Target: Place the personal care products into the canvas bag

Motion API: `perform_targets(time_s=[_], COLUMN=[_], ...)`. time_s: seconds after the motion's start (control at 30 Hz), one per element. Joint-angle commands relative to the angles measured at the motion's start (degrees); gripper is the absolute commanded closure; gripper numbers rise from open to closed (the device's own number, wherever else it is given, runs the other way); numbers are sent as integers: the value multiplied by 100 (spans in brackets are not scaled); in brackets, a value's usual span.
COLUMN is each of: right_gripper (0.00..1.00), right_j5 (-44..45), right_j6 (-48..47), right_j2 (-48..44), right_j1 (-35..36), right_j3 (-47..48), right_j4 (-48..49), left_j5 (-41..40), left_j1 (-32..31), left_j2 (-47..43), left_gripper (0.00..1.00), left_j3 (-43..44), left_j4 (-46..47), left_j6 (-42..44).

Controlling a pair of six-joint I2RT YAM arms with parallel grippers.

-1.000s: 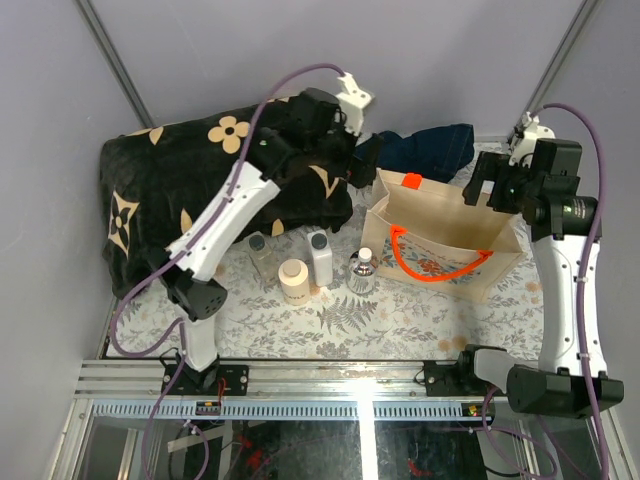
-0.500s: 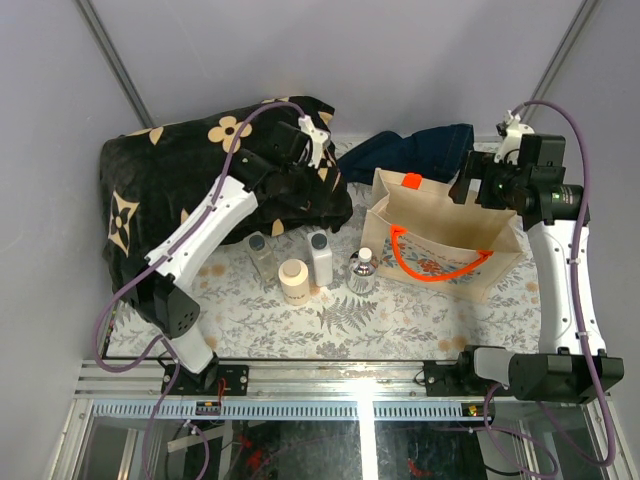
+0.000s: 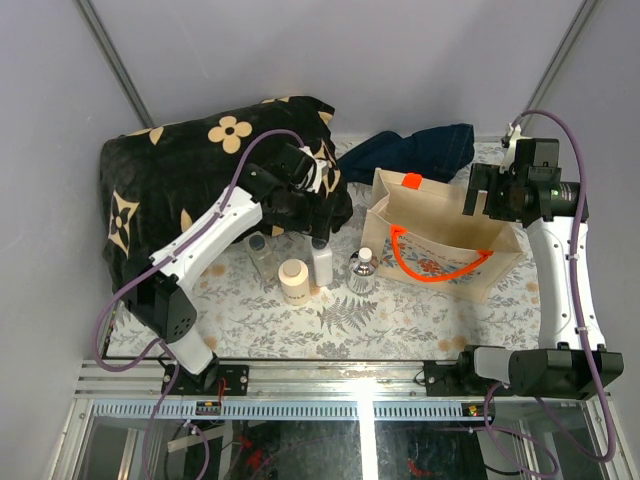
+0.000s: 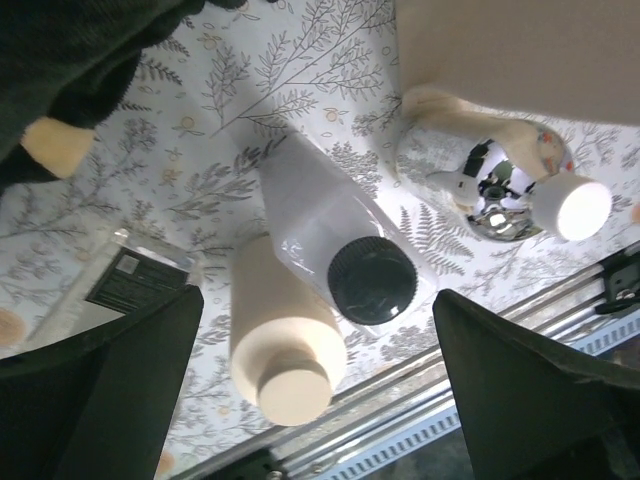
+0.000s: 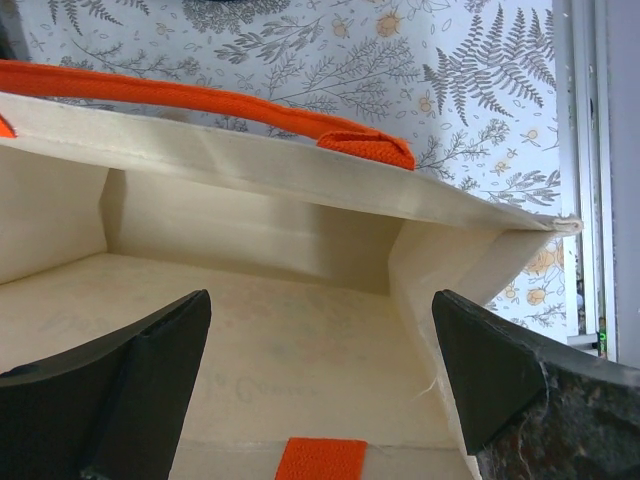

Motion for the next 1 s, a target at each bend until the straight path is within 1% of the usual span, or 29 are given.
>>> perform_targets(time_s=[0.0,0.17,0.23,0.33,0.4,0.47,0.53,0.6,0.63,0.7,0.77,0.83,0.97], right_gripper=[0,0,0,0,0,0,0,0,0,0,0,0,0], right_j5=[224,270,289,344,363,366,372,372,382,375,370,377,382], right_j6=[-77,-77,-93,-107,-113,-125,-121,-135,-142,-139,-140,-151,-159], right_j2=[17,-14,-25,-56,-91,-120,-140,-141,-148,-151,-158,-156,-158], right_j1=[35,35,35,35,35,35,30,35,35,35,35,35,35], right_j3=[49,41,51,47,19,-5,-17,-20,-28,-32,-33,-25,-33], right_j4=[-70,-85,-111,-136,-141,-140,-147,-155,-149,-150,-150,-139,-131], left_j5=[-192,-331,-345,-268,-328,-419,-471,-440,-398,-381,-351,-309,-278], left_j1=[-106,-123,-127,-135,-198,-241,-247,-241,-243,-251,-247,-264,-319], left_j2=[-69,-52,-20,-58,-111,-124,-139,-159,-155,-146,-125,-79,26], left_gripper=[0,0,0,0,0,2,8,16,23,40,50,52,53], left_j3=[-86,-72,-109,-413,-566,-646,-732,-834,-869,-924,-946,-977,-1049], left_j4=[331,843,869,913,953,959,1002,1097,1138,1186,1213,1213,1214], left_j6=[-957,-1734,-1918,-2191,-2263,-2301,-2355,-2399,-2403,-2428,-2434,-2443,-2402])
